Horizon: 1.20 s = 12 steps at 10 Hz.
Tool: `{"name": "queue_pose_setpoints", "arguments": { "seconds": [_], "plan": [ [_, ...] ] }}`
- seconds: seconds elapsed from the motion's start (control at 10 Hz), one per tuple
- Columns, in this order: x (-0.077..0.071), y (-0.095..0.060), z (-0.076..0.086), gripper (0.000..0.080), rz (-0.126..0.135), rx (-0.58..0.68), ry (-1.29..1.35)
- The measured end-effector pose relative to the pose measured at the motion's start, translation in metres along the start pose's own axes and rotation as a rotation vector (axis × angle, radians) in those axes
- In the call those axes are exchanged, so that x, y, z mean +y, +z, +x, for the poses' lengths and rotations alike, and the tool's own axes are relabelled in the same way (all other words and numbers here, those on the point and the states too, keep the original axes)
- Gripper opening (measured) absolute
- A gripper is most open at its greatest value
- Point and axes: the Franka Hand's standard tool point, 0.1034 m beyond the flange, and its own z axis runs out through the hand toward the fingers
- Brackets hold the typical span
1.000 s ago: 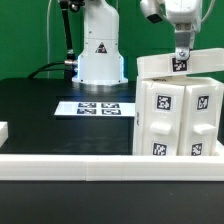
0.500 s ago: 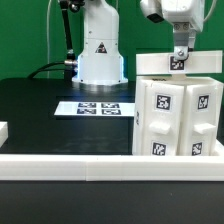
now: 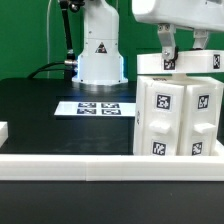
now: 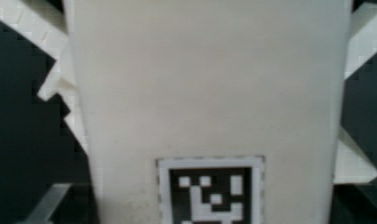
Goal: Assemble cabinet
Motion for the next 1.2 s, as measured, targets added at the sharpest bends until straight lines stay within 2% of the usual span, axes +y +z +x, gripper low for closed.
{"name": "queue_pose_setpoints", "arguments": {
  "seconds": [0.5, 0.7, 1.0, 1.2],
  "plan": [
    [0.0023, -0.0002, 0.0009, 0.056, 0.003, 0.043, 0.625],
    [0.0038, -0.0001, 0.0002, 0.056, 0.018, 0.043, 0.878],
    [0.0055, 0.0006, 0.0, 0.056, 0.036, 0.046, 1.1],
    [0.0059, 0.0005, -0.0001, 0.056, 0.057, 0.042, 1.318]
  ]
}}
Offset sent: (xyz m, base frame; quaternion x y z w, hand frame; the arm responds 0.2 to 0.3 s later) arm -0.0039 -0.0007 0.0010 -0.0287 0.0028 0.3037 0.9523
